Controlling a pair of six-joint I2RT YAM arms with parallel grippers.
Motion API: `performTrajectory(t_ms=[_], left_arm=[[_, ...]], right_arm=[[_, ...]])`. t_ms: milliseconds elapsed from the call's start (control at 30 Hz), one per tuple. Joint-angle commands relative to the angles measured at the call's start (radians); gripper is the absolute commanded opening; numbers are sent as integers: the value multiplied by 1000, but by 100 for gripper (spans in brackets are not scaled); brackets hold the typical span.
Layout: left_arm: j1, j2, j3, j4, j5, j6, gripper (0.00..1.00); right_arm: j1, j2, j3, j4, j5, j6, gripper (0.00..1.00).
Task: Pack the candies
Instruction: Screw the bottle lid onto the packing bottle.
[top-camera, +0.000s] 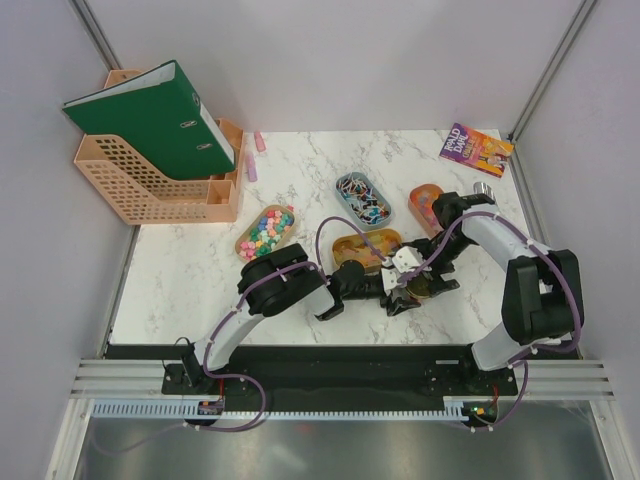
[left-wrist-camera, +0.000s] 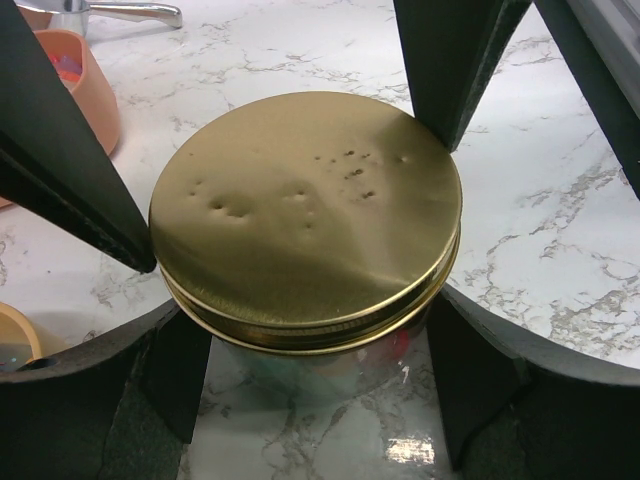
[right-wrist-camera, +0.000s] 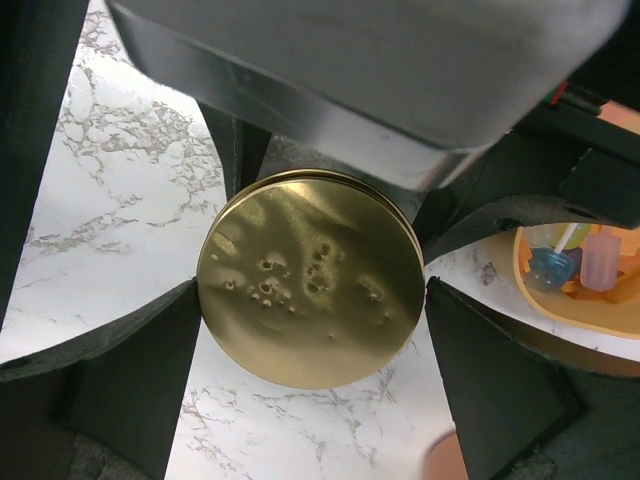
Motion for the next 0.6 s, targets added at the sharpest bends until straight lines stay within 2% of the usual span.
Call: performTrajectory(t_ms=[0,100,167,300,333,367,433,567], left_arm=[[22,93,-56,-335,-23,53,2],[22,93,-53,-337,-21,53,2],[22,95,-53,-337,-23,55,2],[22,95,-53,-338,-23,55,2],[22,93,-53,-337,-29,53,2],[22,93,-54,-337,-30,55,2],[22,93,-56,-332,-38,53,2],[22,89,-56,-331,-40,49,2]], right_arm=[[9,15,9,-3,-22,0,98],[9,17,14,-2,-20,9,98],[9,20,18,-3,-17,26,93],[9,23,14,1,1,86,74],[9,21,8,6,6,103,67],[11,15,-15,9,9,129,64],[11,7,-49,34,21,225,60],[9,-8,-166,96,35,466,59]])
